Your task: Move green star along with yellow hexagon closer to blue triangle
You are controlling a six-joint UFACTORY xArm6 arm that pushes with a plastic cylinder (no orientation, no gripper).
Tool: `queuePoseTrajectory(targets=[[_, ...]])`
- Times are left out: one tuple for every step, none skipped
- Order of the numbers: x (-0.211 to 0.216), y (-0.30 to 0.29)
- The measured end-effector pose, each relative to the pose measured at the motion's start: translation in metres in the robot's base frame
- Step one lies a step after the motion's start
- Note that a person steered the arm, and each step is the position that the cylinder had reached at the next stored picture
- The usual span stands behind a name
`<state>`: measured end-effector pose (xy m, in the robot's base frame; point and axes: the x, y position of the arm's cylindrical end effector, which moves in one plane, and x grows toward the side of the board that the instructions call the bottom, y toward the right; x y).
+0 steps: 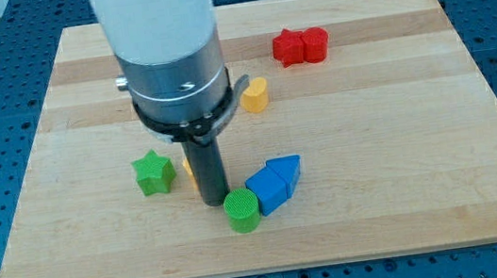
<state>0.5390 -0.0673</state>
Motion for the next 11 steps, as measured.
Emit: queuePoseTrajectory(targets=[[-0.003,-0.021],[-0.001,-0.056],[0.0,-0.103],[-0.006,-0.146],[-0.035,-0.142],[-0.039,-0.113],[-0.036,-0.081],[-0.038,-0.048],[-0.038,-0.011],[-0.038,0.009],[-0.042,0.002]])
